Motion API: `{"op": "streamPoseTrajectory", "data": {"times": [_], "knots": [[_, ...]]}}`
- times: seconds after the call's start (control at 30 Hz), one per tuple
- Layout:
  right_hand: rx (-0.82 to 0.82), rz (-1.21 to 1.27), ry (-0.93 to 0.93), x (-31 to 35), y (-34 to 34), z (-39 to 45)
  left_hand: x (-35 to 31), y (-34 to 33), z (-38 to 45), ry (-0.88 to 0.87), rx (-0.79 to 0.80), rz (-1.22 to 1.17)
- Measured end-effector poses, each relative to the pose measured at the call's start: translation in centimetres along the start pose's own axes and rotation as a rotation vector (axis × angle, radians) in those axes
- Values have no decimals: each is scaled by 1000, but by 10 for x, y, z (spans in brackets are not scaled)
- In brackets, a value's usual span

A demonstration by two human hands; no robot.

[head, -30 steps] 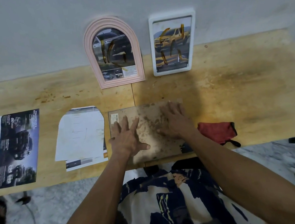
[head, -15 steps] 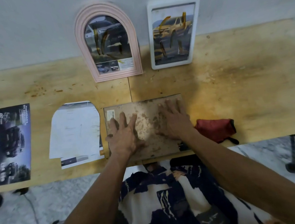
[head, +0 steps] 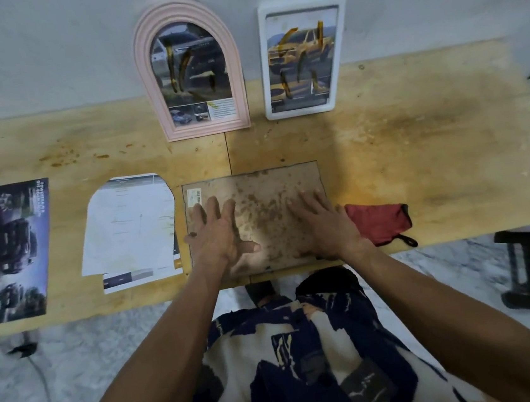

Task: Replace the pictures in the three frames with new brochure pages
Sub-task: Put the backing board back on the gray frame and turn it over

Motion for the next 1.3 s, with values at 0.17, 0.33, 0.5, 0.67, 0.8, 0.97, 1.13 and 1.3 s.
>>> {"op": "streamPoseTrajectory", "data": {"times": [0.17,0.33,0.5,0.67,0.8,0.97,1.13,1.3], "knots": [[10,-2,-3,-7,-8,-1,14,-7,-4,-88,110,49],[-17,15,-7,-7,-12,1,30,-14,-7,-75,140,76],[52,64,-30,-3,-14,1,30,-18,-8,-64,107,71],[60,84,-33,2,-14,-1,27,-14,-14,-56,93,25],[-69,159,-84,0,-19,-9,36,-17,-34,5,-41,-136],[-332,424,-224,-23,-24,-20,73,-38,-53,115,-151,-350],[-404,761,-208,-28,-15,-30,88,-49,-56,134,-130,-440],[-362,810,-214,-26,-20,-28,87,-47,-58,163,-120,-557]]}}
Point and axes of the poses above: each hand's wrist, its own z-axis towards the middle knuckle, its own y-axis out of the back of the hand, x = y × z, the point moved 8 cm from there along z, towards the middle knuckle, and after that the axes turned 15 degrees about x, right-handed, at the moved point
